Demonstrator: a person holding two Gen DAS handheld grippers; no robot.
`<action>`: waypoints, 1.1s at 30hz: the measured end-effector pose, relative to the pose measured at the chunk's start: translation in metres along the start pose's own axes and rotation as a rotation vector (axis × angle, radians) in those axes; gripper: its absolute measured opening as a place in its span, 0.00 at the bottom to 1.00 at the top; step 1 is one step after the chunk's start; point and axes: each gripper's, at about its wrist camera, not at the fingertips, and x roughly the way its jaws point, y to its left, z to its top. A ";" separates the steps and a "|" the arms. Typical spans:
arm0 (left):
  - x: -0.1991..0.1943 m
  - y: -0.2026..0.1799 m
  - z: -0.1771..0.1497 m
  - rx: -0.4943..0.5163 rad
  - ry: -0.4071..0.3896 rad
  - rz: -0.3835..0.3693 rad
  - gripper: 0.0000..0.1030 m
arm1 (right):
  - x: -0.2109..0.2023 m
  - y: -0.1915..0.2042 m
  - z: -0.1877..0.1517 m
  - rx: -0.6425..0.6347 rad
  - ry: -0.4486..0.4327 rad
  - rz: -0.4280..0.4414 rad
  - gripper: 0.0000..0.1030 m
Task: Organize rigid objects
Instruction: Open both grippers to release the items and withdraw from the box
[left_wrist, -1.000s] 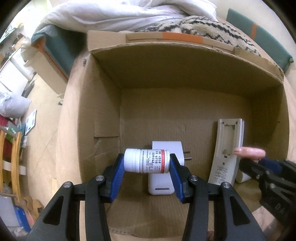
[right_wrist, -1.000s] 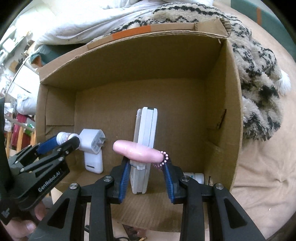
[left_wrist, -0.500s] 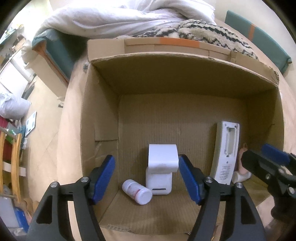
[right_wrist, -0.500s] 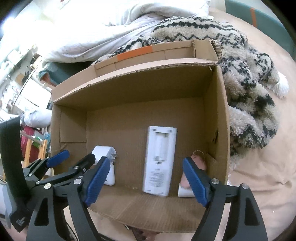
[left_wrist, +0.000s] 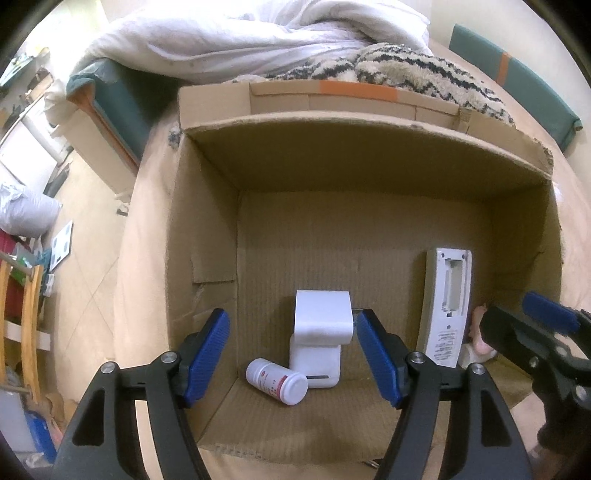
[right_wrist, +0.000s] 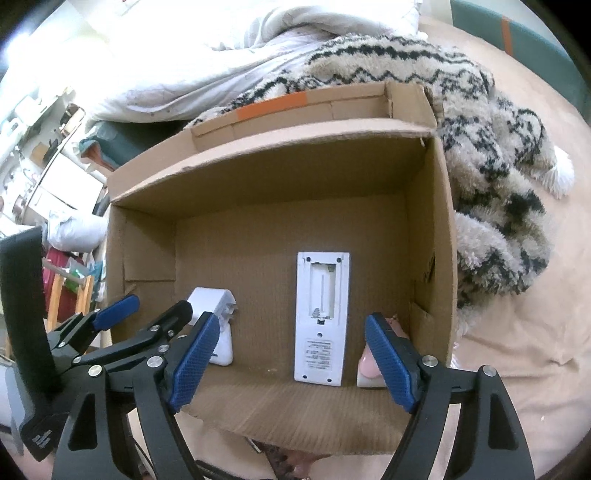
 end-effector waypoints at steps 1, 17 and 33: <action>-0.003 0.001 0.000 -0.003 -0.007 -0.002 0.67 | -0.002 0.001 0.000 -0.003 -0.003 -0.002 0.83; -0.050 0.023 -0.022 -0.036 -0.011 -0.012 0.67 | -0.052 0.009 -0.028 -0.011 -0.033 0.001 0.83; -0.029 0.023 -0.145 -0.025 0.307 -0.073 0.67 | -0.054 0.002 -0.092 -0.004 0.065 -0.026 0.83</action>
